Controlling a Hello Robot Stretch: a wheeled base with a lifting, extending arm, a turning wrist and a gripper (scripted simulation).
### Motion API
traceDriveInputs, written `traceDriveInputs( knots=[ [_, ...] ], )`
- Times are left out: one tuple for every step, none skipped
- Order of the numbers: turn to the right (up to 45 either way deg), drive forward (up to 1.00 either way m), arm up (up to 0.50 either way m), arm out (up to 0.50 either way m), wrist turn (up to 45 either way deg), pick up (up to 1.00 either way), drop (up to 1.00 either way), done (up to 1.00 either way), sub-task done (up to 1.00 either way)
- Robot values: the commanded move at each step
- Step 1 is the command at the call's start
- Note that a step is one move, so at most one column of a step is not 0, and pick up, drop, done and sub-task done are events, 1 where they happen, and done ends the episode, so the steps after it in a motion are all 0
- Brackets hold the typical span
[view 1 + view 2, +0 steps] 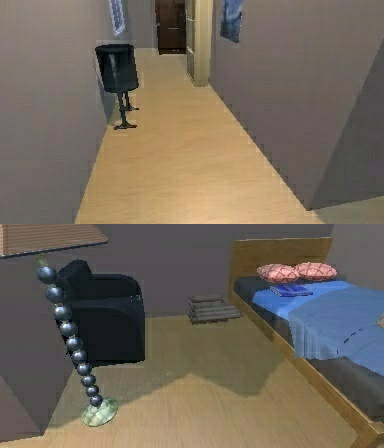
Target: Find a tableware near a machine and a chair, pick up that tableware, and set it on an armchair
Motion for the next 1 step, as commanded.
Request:
traceDriveInputs(
  knots=[
    [-3.0,0.0,0.0,0.0,0.0,0.0,0.0,0.0,0.0]
  ],
)
